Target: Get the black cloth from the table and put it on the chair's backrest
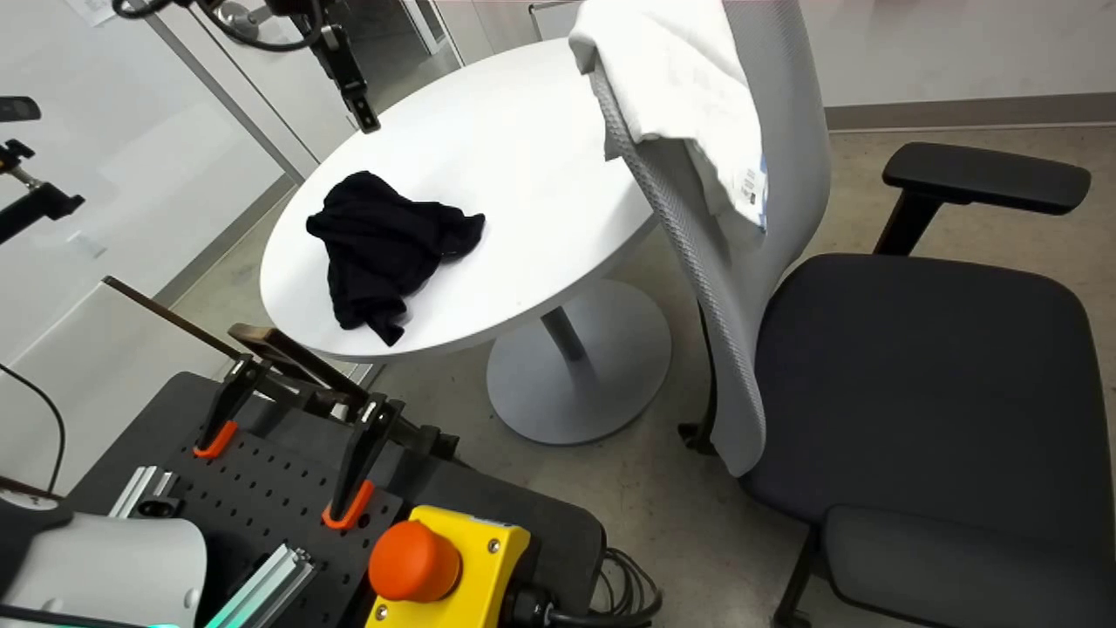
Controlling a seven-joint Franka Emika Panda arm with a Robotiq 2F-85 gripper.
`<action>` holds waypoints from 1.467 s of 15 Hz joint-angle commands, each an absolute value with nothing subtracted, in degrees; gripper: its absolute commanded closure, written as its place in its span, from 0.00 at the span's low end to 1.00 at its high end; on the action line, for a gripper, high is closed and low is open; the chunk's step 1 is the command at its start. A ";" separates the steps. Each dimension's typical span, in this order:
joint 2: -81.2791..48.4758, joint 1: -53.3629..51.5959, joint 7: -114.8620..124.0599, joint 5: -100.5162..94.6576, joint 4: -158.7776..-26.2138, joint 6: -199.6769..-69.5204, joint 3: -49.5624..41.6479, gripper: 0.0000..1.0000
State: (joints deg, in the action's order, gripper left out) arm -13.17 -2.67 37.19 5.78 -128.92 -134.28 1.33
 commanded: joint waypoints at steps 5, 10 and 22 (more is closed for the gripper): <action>-26.20 -7.27 47.71 1.97 -123.32 -143.59 -2.72 0.00; -34.84 -11.27 54.71 2.48 -116.66 -146.80 -4.81 0.00; -48.75 -16.70 63.95 1.83 -103.73 -143.41 -7.79 0.00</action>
State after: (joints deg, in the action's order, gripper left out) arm -45.97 -15.34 61.42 2.78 -106.93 -145.57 -6.30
